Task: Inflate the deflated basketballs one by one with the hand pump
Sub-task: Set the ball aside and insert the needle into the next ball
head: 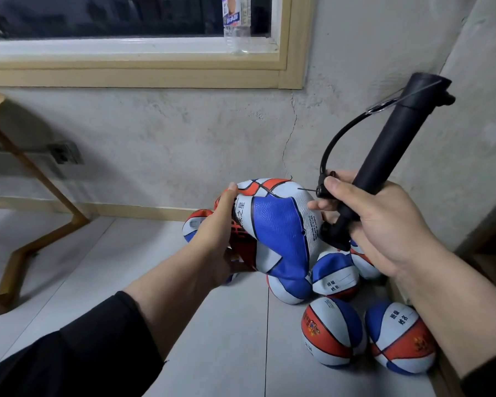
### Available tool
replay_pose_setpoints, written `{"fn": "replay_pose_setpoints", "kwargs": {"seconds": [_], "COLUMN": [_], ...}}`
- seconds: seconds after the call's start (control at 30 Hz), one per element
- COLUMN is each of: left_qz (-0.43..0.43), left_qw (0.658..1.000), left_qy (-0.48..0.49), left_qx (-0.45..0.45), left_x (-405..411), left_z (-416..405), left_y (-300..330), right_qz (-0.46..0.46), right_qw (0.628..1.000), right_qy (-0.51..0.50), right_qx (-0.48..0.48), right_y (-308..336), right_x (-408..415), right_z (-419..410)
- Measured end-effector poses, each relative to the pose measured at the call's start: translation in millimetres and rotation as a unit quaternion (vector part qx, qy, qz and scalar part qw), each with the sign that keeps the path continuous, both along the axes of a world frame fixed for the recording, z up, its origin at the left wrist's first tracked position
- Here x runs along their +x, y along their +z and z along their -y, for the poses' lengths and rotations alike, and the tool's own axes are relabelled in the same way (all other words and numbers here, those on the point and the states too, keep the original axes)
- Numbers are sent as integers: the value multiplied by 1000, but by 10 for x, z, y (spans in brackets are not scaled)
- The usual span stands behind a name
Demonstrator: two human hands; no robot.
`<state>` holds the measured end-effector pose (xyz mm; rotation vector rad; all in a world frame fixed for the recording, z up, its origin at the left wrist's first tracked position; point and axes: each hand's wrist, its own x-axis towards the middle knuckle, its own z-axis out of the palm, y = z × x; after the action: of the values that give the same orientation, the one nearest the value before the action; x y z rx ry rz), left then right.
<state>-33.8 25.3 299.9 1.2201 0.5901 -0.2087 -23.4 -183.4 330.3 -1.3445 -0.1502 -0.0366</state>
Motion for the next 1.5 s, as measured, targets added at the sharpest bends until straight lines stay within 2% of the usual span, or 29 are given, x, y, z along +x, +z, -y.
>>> {"fn": "replay_pose_setpoints", "kwargs": {"seconds": [0.13, 0.27, 0.5, 0.63, 0.77, 0.9, 0.97, 1.03, 1.17, 1.3, 1.4, 1.5], "left_qz": [46, 96, 41, 41, 43, 84, 122, 150, 166, 161, 175, 250], "left_qw": [998, 992, 998, 999, 991, 989, 981, 966, 935, 869, 824, 754], "left_qy": [-25, -56, -6, 3, -34, -33, -15, -22, -140, -237, -227, -223], "left_qx": [35, 51, 41, 28, 119, 121, 152, 211, 279, 402, 489, 566], "left_x": [-35, -55, 5, 51, 50, 80, 86, 94, 93, 138, 106, 45], "left_z": [47, 128, 120, 99, 79, 15, 2, -6, -57, -181, -126, -23], "left_y": [-21, 15, -26, -32, -38, -28, -25, -39, -64, -127, -107, -70], "right_qz": [-4, -15, -13, -9, -22, -34, -39, -45, -46, -60, -57, -63], "right_qw": [999, 998, 1000, 1000, 1000, 999, 999, 999, 999, 998, 998, 997], "right_qy": [-27, -57, -7, 16, 14, 2, -7, -7, -19, -23, -16, -2], "right_qx": [-19, 9, 10, 4, 0, -10, -5, 5, -3, -1, -23, -37], "right_y": [-33, 12, 69, 70, -3, -38, -33, -28, -30, -22, -15, -22], "right_x": [20, 54, 8, 4, 0, 11, 22, 31, 35, 43, 42, 36], "right_z": [-1, 69, 105, 128, 109, 93, 90, 93, 111, 188, 219, 209]}}
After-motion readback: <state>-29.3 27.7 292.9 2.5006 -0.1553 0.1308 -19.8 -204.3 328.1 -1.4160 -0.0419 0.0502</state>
